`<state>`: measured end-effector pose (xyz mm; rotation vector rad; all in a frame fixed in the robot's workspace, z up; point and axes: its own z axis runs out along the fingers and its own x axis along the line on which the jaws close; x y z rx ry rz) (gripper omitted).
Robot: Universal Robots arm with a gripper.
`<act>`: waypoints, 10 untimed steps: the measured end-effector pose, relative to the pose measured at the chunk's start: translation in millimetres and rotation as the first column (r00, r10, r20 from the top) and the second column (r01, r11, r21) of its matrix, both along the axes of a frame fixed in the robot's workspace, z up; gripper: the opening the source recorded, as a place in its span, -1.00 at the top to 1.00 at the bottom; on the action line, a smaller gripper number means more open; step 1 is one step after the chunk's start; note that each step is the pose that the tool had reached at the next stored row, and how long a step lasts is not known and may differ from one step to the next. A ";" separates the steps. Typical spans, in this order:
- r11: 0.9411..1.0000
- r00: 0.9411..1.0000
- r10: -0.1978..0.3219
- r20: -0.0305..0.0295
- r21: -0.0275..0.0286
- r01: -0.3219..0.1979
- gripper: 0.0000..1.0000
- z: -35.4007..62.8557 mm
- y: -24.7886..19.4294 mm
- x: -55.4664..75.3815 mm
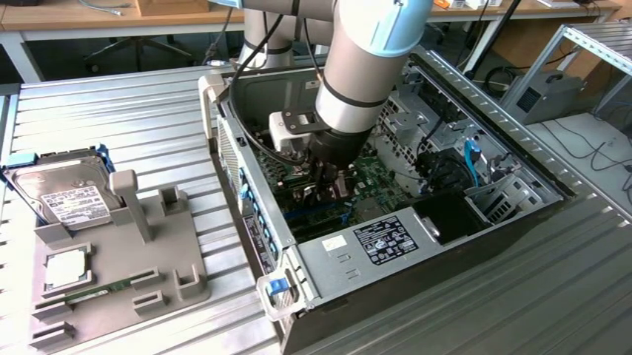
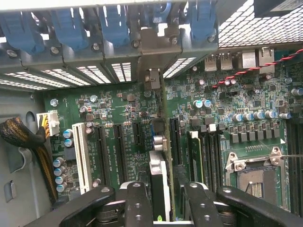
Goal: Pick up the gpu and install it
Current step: 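Insert the gpu into the slot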
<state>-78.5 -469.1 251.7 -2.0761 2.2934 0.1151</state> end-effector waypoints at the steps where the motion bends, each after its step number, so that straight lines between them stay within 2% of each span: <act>1: 1.000 1.000 0.000 0.000 0.000 0.000 0.31 0.0 0.0 0.0; 5: 1.000 1.000 0.000 0.000 0.000 0.000 0.31 4.6 0.0 0.0; 10: 1.000 1.000 0.000 0.000 -0.001 0.000 0.31 14.8 0.3 0.0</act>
